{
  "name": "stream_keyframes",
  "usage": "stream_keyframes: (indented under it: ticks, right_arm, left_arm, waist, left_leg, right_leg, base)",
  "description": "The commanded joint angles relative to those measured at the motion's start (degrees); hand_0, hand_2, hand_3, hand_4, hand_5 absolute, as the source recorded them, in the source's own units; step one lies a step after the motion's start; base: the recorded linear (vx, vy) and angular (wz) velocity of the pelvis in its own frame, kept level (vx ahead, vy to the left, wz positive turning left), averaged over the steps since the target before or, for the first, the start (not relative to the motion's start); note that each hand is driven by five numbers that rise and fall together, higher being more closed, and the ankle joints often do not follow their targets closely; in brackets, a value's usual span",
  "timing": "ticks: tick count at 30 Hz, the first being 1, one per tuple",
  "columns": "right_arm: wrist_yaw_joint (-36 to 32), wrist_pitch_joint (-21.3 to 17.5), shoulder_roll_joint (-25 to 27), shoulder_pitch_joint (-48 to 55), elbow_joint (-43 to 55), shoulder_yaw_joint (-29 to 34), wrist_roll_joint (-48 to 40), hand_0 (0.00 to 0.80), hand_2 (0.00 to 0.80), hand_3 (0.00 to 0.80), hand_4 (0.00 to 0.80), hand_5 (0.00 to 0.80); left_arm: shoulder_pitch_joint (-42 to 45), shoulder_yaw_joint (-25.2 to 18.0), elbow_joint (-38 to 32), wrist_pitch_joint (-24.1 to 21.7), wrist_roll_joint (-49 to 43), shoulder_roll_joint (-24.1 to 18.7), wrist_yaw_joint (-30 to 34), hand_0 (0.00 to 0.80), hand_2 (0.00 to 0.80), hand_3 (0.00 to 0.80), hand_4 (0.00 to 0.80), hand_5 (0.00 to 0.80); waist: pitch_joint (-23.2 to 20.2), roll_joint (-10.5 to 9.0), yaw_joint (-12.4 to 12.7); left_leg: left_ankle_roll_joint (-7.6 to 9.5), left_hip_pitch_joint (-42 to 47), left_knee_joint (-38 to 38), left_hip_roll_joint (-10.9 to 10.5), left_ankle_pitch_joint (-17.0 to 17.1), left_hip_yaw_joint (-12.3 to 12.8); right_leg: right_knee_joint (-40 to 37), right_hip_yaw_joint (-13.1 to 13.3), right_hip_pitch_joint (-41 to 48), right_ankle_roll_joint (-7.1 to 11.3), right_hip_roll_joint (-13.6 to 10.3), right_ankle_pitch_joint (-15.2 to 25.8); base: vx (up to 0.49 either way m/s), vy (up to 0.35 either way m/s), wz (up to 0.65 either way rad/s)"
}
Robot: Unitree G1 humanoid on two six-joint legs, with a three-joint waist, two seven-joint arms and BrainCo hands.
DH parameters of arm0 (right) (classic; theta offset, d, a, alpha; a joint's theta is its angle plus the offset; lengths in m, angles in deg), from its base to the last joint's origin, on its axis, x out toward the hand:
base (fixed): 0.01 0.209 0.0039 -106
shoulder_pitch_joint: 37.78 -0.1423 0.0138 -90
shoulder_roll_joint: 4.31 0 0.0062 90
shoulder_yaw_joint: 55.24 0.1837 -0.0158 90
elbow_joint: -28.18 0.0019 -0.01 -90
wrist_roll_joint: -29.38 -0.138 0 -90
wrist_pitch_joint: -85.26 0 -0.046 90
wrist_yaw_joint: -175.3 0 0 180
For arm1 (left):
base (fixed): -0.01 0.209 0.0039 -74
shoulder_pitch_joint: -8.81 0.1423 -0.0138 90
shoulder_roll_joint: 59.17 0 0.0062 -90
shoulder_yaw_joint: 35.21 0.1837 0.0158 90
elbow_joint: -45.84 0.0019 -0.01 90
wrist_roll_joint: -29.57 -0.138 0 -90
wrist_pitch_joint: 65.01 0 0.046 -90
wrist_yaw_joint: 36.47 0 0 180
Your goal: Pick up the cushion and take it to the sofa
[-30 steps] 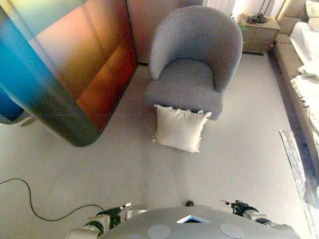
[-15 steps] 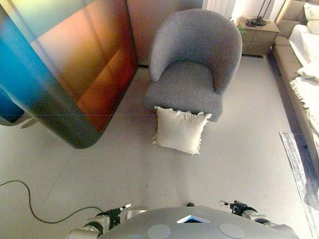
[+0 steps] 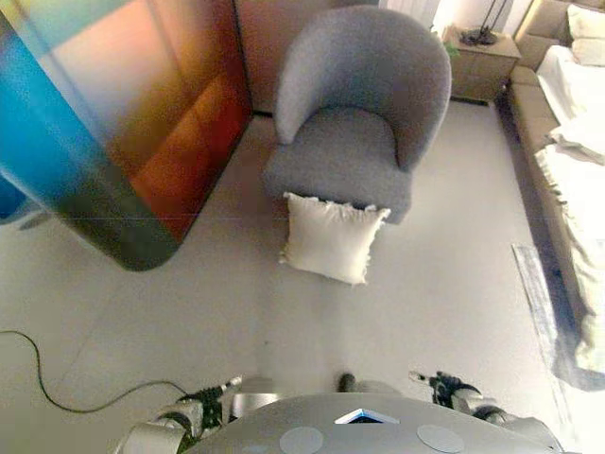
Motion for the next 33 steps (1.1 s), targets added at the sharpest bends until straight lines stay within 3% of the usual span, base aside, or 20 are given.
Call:
stream_keyframes:
  ticks: [1, 4, 7, 11, 15, 17, 18, 20, 21, 24, 26, 28, 29, 31, 33]
  right_arm:
    - [0.2, 0.2, 1.0, -1.5, -0.9, -1.0, 0.4, 0.0, 0.0, 0.0, 0.0, 0.0]
    - [0.6, -0.6, 0.8, -0.8, -1.7, -0.8, 1.6, 0.0, 0.0, 0.0, 0.0, 0.0]
    - [1.0, -0.8, 0.7, -0.3, -2.0, -0.9, 1.9, 0.0, 0.0, 0.0, 0.0, 0.0]
    - [1.2, 0.6, 0.9, -0.6, -2.7, -1.4, 2.4, 0.0, 0.0, 0.0, 0.0, 0.0]
    - [0.9, 1.4, 0.7, -0.2, -3.7, -0.6, 2.5, 0.0, 0.0, 0.0, 0.0, 0.0]
    - [0.9, 1.8, 0.6, -0.2, -4.1, 0.0, 2.8, 0.0, 0.0, 0.0, 0.0, 0.0]
    - [0.4, 1.4, 0.4, -0.2, -4.1, 0.4, 3.4, 0.0, 0.0, 0.0, 0.0, 0.0]
    - [-0.3, 1.0, 0.1, 0.2, -3.4, 0.6, 4.5, 0.0, 0.0, 0.0, 0.0, 0.0]
    - [-0.9, 0.5, -0.2, 0.4, -2.4, 0.5, 5.2, 0.0, 0.0, 0.0, 0.0, 0.0]
    - [-0.9, -0.1, -0.9, 0.4, 0.1, 0.0, 4.5, 0.0, 0.0, 0.0, 0.0, 0.0]
    - [-0.7, -0.6, -1.3, 0.0, 1.6, -0.9, 3.2, 0.0, 0.0, 0.0, 0.0, 0.0]
    - [-0.1, -0.7, -1.8, -0.8, 2.9, -2.1, 2.0, 0.0, 0.0, 0.0, 0.0, 0.0]
    - [0.1, -0.7, -2.2, -1.1, 2.9, -2.4, 1.3, 0.0, 0.0, 0.0, 0.0, 0.0]
    - [0.5, -1.3, -2.6, -1.5, 2.7, -2.4, 1.4, 0.0, 0.0, 0.0, 0.0, 0.0]
    - [0.7, -2.1, -2.4, -2.0, 2.9, -2.7, 2.1, 0.0, 0.0, 0.0, 0.0, 0.0]
  left_arm:
    - [2.0, -0.7, 0.1, -0.9, 0.1, 1.4, -0.1, 0.0, 0.0, 0.0, 0.0, 0.0]
    - [3.8, -1.6, -0.1, -0.6, -1.1, 1.0, 0.1, 0.0, 0.0, 0.0, 0.0, 0.0]
    - [5.2, -1.8, -0.2, -0.4, -1.8, 0.9, 0.5, 0.0, 0.0, 0.0, 0.0, 0.0]
    - [6.1, -1.7, -0.2, 0.5, -0.5, 1.3, 1.2, 0.0, 0.0, 0.0, 0.0, 0.0]
    - [6.4, -2.3, 1.0, 0.9, -1.0, 1.5, 1.9, 0.0, 0.0, 0.0, 0.0, 0.0]
    - [6.0, -2.4, 1.2, 0.9, -1.6, 1.1, 1.6, 0.0, 0.0, 0.0, 0.0, 0.0]
    - [5.8, -2.5, 1.3, 0.1, -1.9, 0.8, 1.5, 0.0, 0.0, 0.0, 0.0, 0.0]
    - [5.6, -2.4, 1.0, -0.7, -2.2, 0.1, 2.0, 0.0, 0.0, 0.0, 0.0, 0.0]
    - [5.1, -2.0, 0.5, -0.6, -1.0, -0.6, 2.0, 0.0, 0.0, 0.0, 0.0, 0.0]
    - [2.9, -0.9, -0.1, 0.5, -1.1, -2.6, 2.0, 0.0, 0.0, 0.0, 0.0, 0.0]
    - [1.3, 0.2, -0.3, 1.1, -1.8, -3.2, 1.9, 0.0, 0.0, 0.0, 0.0, 0.0]
    - [-0.8, 1.8, -0.8, 2.1, -0.2, -3.5, 1.2, 0.0, 0.0, 0.0, 0.0, 0.0]
    - [-1.9, 2.1, -1.1, 2.5, 0.5, -3.5, 1.0, 0.0, 0.0, 0.0, 0.0, 0.0]
    - [-3.1, 2.3, -1.3, 3.2, 1.4, -3.0, 0.2, 0.0, 0.0, 0.0, 0.0, 0.0]
    - [-4.0, 2.2, -1.4, 4.2, 1.9, -2.4, -0.6, 0.0, 0.0, 0.0, 0.0, 0.0]
  waist:
    - [2.1, 2.12, 2.1]
    - [1.7, 4.45, 3.9]
    - [1.3, 4.7, 5.6]
    - [0.6, 4.46, 7.6]
    - [0.1, 4.19, 8.6]
    - [-0.3, 3.78, 8.8]
    - [-0.2, 3.43, 9.0]
    - [-0.8, 2.62, 8.9]
    - [-1.4, 2.02, 9.1]
    - [-2.5, 2.22, 8.4]
    - [-2.7, 2.9, 7.2]
    - [-2.7, 3.32, 5.4]
    - [-2.6, 3.49, 4.7]
    - [-1.9, 3.31, 3.4]
    - [-1.5, 4.36, 2.1]
  left_leg:
    - [5.66, -3.5, -6.7, -0.8, -0.1, 1.4]
    - [4.02, -3.4, -21.9, 1.3, 6.0, 2.2]
    - [3.21, -4.7, -29.0, 2.5, 9.6, 1.9]
    - [2.69, -7.8, -32.6, 5.3, 8.3, 2.0]
    - [1.99, -10.2, -32.6, 8.5, 7.9, 3.1]
    - [2.49, -10.1, -31.5, 8.2, 7.6, 4.0]
    - [3.1, -10.9, -27.4, 7.1, 7.6, 2.9]
    - [4.44, -12.4, -23.2, 5.7, 6.6, 2.5]
    - [6.6, -12.5, -21.5, 4.0, 4.9, 2.1]
    - [9.72, -9.5, -22.6, 1.5, 2.3, 2.0]
    - [10.75, -7.2, -23.5, 0.8, 1.0, 2.4]
    - [11.81, -5.0, -24.6, -0.1, -0.3, 3.6]
    - [12.06, -4.0, -25.2, -0.6, -0.7, 4.3]
    - [12.18, -1.5, -25.9, -1.8, -1.5, 4.4]
    - [11.38, 1.7, -26.7, -1.5, -2.4, 4.1]
  right_leg:
    - [2.5, 1.5, 6.5, 1.25, 2.9, -5.6]
    - [1.2, 3.6, 11.7, 1.93, 5.3, -8.5]
    - [1.1, 6.8, 16.7, 1.98, 5.8, -12.0]
    - [3.3, 9.7, 21.0, 2.23, 4.9, -17.5]
    - [6.4, 9.3, 23.4, 3.7, 2.4, -20.9]
    - [8.2, 8.9, 23.9, 5.41, 0.3, -20.3]
    - [11.3, 9.2, 23.0, 7.16, -1.3, -17.0]
    - [14.3, 9.1, 22.1, 8.58, -2.9, -13.5]
    - [17.9, 8.7, 20.7, 10.26, -4.5, -7.8]
    - [27.8, 7.4, 13.8, 10.67, -6.1, 0.0]
    - [31.8, 7.3, 8.3, 9.86, -5.8, 1.2]
    - [31.5, 6.0, 3.2, 8.62, -3.5, -1.6]
    - [29.2, 4.4, 1.6, 8.25, -2.2, -3.1]
    - [25.4, 1.3, -0.4, 7.91, -2.2, -5.1]
    - [20.4, -1.4, -5.3, 7.0, -0.8, -5.8]
  base:
    - [0.298, 0.076, -0.47]
    - [0.426, 0.09, -0.59]
    - [0.504, 0.093, 0.09]
    - [0.53, 0.129, -0.06]
    - [0.648, 0.208, -0.27]
    - [0.674, 0.261, -0.44]
    - [0.638, 0.243, -0.38]
    - [0.549, 0.212, -0.45]
    - [0.522, 0.2, -0.32]
    - [0.514, 0.204, -0.23]
    - [0.362, 0.142, -0.07]
    - [0.313, 0.082, 0.08]
    - [0.269, 0.024, 0.13]
    - [0.261, -0.005, 0.09]
    - [0.246, -0.018, -0.24]
